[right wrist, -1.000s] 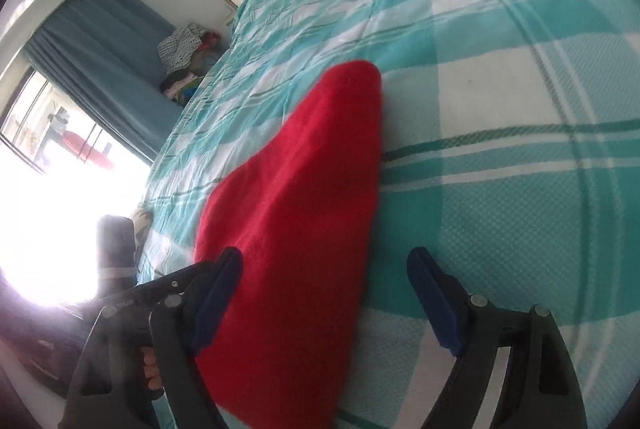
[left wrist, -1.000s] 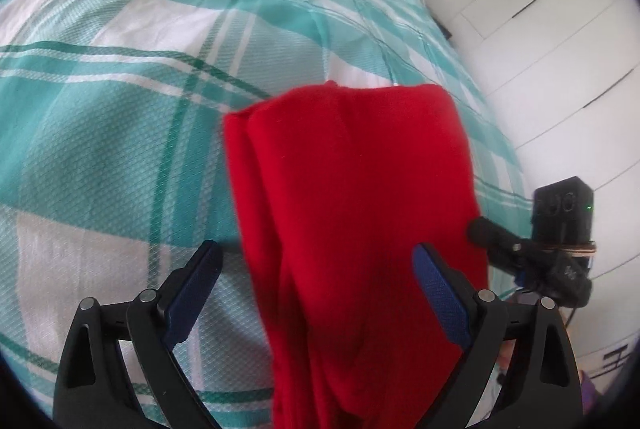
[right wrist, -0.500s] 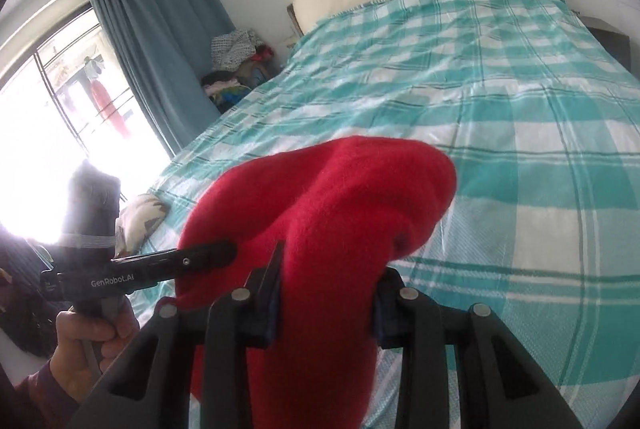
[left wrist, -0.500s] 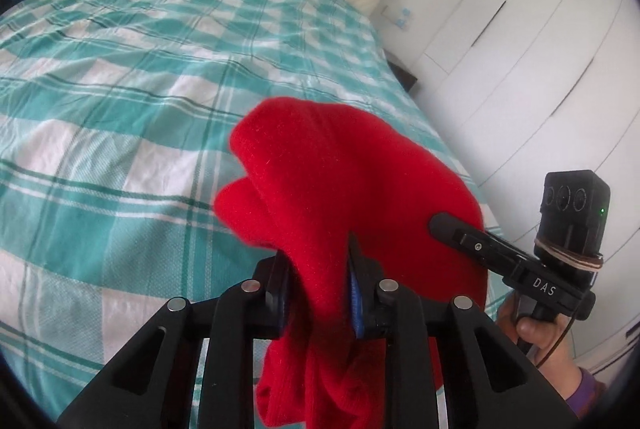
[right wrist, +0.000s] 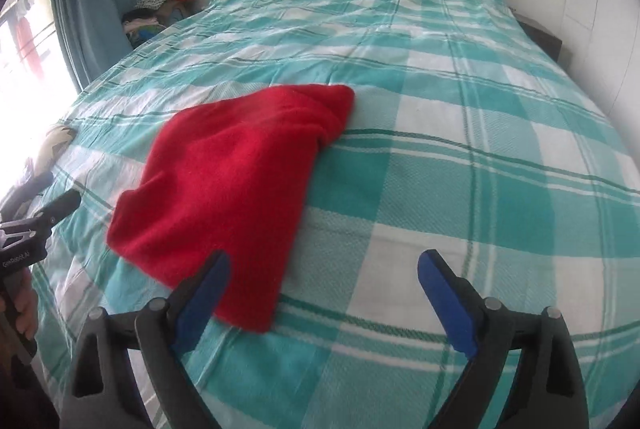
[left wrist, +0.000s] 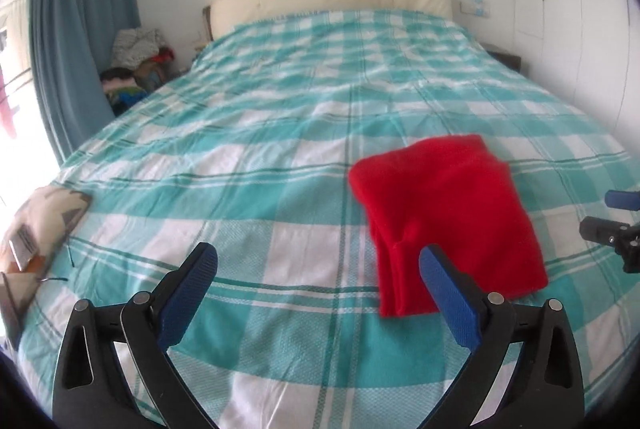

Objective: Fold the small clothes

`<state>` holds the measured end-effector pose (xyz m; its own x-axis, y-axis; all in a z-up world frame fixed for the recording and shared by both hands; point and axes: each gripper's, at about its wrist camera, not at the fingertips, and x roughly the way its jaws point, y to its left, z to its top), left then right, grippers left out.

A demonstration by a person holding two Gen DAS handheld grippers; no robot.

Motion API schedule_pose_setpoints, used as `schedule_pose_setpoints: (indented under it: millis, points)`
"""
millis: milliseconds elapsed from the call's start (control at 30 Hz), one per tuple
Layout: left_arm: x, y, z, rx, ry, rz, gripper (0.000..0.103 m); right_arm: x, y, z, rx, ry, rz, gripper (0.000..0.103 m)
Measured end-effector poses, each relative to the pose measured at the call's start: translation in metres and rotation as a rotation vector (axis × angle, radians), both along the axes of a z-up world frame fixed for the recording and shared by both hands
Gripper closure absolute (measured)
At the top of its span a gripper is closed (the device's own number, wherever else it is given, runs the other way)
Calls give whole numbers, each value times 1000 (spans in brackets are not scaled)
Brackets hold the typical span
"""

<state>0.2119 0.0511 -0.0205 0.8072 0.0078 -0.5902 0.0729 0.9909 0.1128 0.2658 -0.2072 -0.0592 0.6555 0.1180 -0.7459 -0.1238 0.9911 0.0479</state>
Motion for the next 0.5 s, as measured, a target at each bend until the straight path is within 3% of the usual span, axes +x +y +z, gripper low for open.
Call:
schedule_pose_setpoints:
  millis: [100, 167, 333, 500]
  points:
    - [-29, -1, 15, 2, -23, 96, 0, -35, 9, 31, -25, -66, -1, 6]
    - [-44, -2, 17, 5, 30, 136, 0, -57, 19, 46, -34, -96, 4, 3]
    - [-67, -12, 7, 37, 247, 110, 0, -96, 44, 60, -134, -109, 8, 2]
    - [-96, -15, 12, -4, 247, 105, 0, -124, 51, 64, -175, -100, -28, 2]
